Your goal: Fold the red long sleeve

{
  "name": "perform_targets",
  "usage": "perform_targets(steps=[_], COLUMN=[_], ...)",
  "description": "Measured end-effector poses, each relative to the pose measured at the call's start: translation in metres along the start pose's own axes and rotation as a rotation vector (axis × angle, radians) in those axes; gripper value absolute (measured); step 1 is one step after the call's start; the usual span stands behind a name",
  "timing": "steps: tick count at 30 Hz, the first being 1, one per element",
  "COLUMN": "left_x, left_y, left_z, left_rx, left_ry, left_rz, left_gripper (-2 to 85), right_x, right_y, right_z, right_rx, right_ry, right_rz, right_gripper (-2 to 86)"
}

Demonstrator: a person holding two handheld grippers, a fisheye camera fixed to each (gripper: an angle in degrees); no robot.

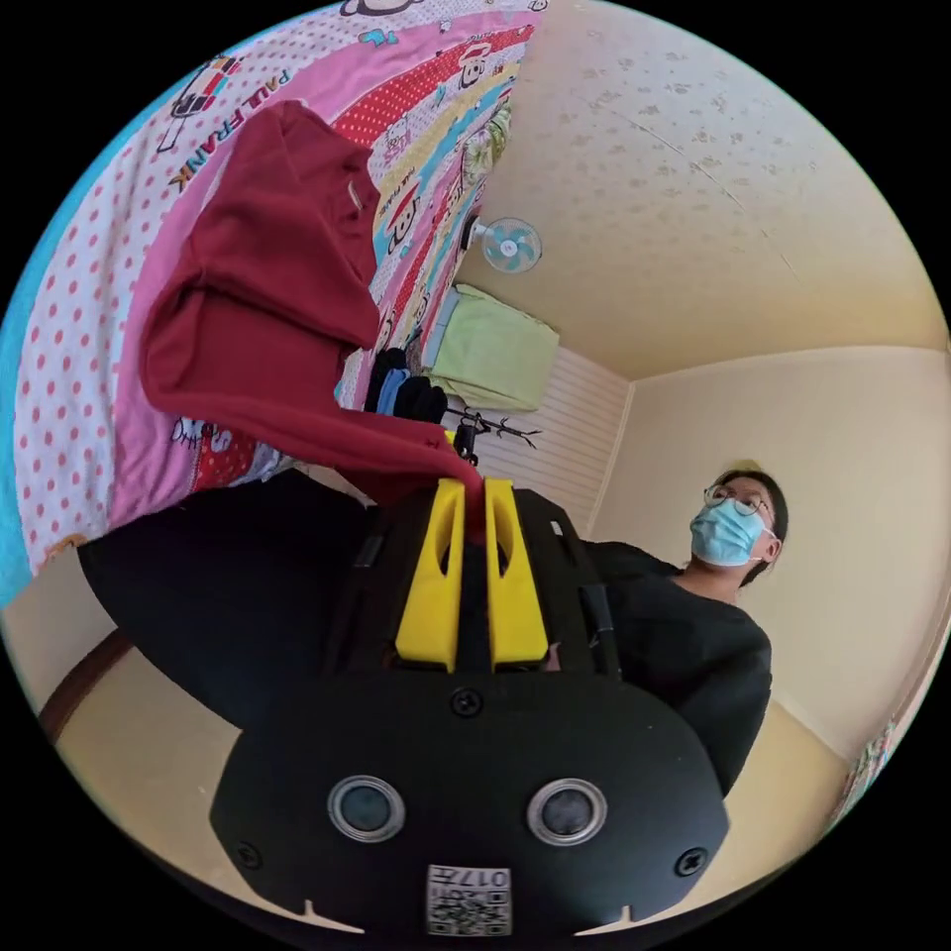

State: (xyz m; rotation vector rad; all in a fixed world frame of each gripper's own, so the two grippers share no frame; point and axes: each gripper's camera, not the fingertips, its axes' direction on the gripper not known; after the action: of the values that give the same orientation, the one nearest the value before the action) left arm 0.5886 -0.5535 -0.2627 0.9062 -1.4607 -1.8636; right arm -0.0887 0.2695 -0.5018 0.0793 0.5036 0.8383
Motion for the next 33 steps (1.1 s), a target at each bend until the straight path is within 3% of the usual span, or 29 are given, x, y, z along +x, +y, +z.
perform_targets(steps=[5, 10, 12, 14, 17, 20, 24, 30, 33], left_x=[-0.015, -0.03, -0.031, -0.041, -0.076, -0.136, -0.155, -0.195, -0.205], left_y=[-0.163, -0.198, -0.192, -0.179, -0.165, -0.16, -0.137, -0.096, -0.077], left_z=[-0.039, -0.064, -0.053, -0.022, 0.03, 0.074, 0.08, 0.07, 0.055], left_rx=[0.266, 0.505, 0.5, 0.429, 0.313, 0.153, 0.188, 0.214, 0.36], left_ry=[0.053, -0.101, -0.233, -0.524, -0.801, -0.871, -0.874, -0.816, -0.791], left_rz=[0.024, 0.007, 0.023, -0.004, -0.036, -0.141, -0.136, -0.156, -0.167], left_gripper=[5.5, 11.0, 11.1, 10.9, 11.1, 10.5, 4.5, 3.9, 9.1], right_x=[0.033, 0.059, 0.059, 0.062, 0.075, 0.096, 0.121, 0.128, 0.083], right_y=[-0.141, -0.193, -0.188, -0.175, -0.146, -0.12, -0.101, -0.102, -0.115], right_z=[0.006, 0.016, 0.028, 0.047, 0.078, 0.108, 0.148, 0.138, 0.146], right_rx=[0.206, 0.259, 0.205, 0.131, 0.04, -0.029, -0.227, -0.174, -0.127], right_ry=[-0.025, 0.069, 0.211, 0.338, 0.549, 0.563, 0.528, 0.547, 0.783], right_rz=[0.143, 0.203, 0.171, 0.143, 0.135, 0.135, 0.144, 0.243, 0.142], right_gripper=[4.1, 6.4, 7.1, 7.7, 8.7, 9.4, 5.5, 4.0, 4.8])
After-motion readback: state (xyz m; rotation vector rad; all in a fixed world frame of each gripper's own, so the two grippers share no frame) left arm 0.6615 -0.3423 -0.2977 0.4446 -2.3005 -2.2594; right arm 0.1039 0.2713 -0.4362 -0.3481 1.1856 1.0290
